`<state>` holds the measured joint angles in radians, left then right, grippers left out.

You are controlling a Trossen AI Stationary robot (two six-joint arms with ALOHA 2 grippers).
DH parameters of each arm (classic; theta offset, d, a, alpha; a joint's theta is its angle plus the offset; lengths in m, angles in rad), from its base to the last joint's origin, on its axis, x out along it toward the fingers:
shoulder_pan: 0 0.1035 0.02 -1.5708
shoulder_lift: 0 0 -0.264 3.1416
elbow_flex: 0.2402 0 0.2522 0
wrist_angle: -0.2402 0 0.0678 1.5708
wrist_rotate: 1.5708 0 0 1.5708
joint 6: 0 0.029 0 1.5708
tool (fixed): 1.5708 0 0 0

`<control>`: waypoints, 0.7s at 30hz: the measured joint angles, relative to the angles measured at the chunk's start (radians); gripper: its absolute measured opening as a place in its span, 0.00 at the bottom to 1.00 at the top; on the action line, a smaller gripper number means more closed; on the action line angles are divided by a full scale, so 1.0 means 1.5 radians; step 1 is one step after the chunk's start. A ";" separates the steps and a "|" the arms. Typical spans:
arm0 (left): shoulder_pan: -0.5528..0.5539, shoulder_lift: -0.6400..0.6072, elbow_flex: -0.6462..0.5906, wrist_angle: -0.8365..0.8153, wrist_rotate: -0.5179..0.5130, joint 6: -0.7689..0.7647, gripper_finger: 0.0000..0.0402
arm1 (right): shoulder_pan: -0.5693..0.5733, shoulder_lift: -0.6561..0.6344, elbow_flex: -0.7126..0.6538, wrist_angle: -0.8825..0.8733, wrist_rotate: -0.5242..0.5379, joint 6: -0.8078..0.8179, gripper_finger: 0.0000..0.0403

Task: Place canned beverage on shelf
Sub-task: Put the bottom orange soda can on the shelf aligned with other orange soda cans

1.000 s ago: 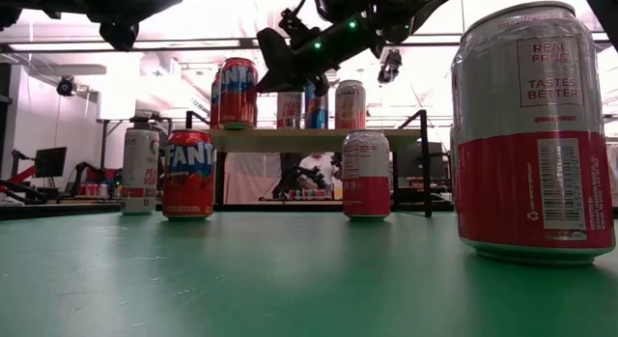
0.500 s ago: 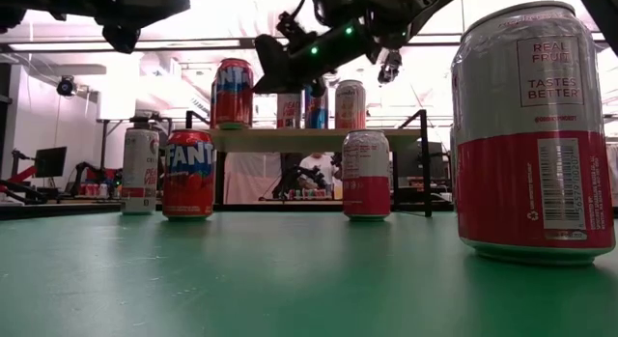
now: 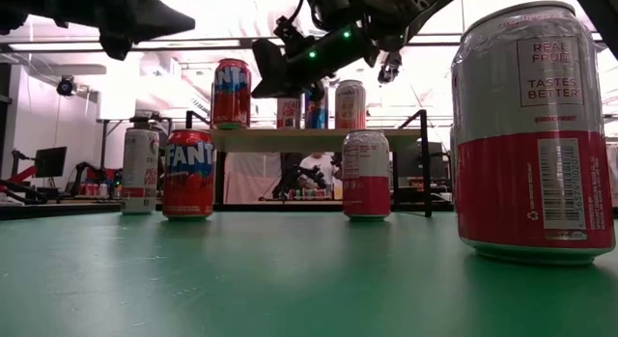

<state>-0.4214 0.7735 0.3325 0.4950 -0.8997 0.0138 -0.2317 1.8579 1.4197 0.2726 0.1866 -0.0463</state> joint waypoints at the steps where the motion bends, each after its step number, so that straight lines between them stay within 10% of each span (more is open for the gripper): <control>1: 0.003 0.006 0.000 0.000 0.000 -0.002 0.00 | 0.000 -0.001 0.000 -0.004 0.000 0.000 0.03; 21: 0.118 0.140 0.000 0.109 0.000 -0.016 0.00 | 0.000 0.005 0.009 0.006 -0.004 -0.030 0.03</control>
<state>-0.2447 0.9828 0.3325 0.6583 -0.8992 -0.0097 -0.2317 1.8648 1.4334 0.2813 0.1806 -0.0918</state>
